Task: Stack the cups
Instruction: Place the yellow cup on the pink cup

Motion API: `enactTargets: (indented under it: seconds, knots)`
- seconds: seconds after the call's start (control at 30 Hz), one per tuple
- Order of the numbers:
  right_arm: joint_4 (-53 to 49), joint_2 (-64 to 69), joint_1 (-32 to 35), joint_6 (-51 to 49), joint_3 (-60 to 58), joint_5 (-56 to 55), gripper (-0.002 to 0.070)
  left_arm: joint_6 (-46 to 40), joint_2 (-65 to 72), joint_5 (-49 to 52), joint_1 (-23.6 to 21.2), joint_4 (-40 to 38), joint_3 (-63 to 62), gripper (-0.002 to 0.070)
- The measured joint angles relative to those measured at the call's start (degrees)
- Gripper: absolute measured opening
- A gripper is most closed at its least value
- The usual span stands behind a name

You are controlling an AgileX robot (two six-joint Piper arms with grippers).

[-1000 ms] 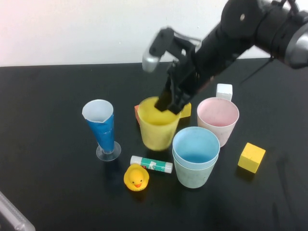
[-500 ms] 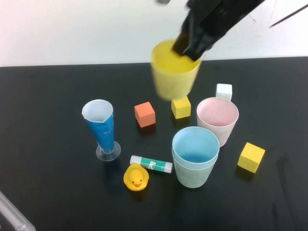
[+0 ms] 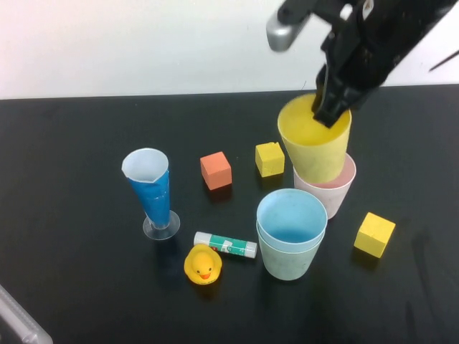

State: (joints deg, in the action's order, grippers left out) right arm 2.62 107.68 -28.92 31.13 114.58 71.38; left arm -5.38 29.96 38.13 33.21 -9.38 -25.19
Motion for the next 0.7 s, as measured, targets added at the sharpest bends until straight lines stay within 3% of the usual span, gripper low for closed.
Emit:
enactTargets:
  seconds: [0.27,0.43,0.7]
  knots:
    - [0.45,0.02,3.81,0.00,-1.36,0.00,0.0029,0.00,0.00,0.00,0.00,0.00,0.00,0.0001]
    - [6.69,0.02,7.57,3.49,-1.46,0.00,0.0029,0.00,0.00,0.00,0.00,0.00,0.00,0.0001]
    - [9.99,1.15,8.24,6.67,-1.46,0.00,0.0029,0.05,0.00,-0.46,0.00,0.00,0.00,0.0001]
